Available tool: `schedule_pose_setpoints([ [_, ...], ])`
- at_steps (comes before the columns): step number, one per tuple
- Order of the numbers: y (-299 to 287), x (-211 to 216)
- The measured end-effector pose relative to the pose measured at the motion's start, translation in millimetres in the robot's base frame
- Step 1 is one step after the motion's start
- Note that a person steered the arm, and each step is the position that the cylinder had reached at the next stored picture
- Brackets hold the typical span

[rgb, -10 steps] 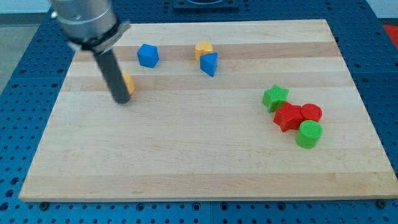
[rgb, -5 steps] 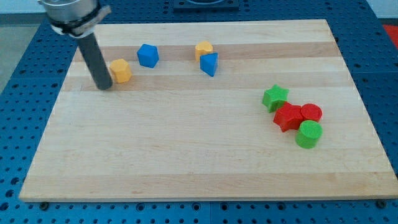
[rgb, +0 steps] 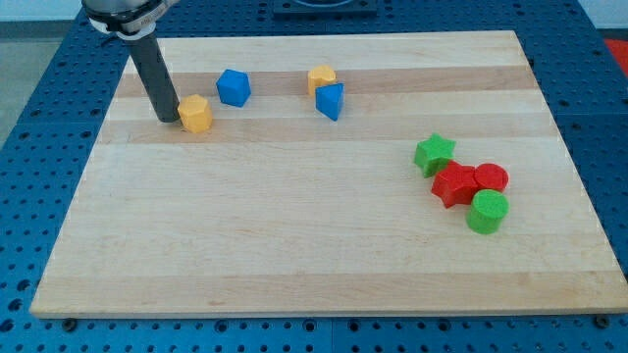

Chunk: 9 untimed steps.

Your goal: Push the yellow hexagon towards left of blue triangle

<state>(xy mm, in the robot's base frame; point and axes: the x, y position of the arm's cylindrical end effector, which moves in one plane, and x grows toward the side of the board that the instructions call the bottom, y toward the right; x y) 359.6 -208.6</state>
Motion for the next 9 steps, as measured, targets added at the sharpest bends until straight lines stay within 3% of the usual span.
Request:
schedule_pose_setpoints([
  [5,89.4,-15.6],
  [9,61.8,7.0],
])
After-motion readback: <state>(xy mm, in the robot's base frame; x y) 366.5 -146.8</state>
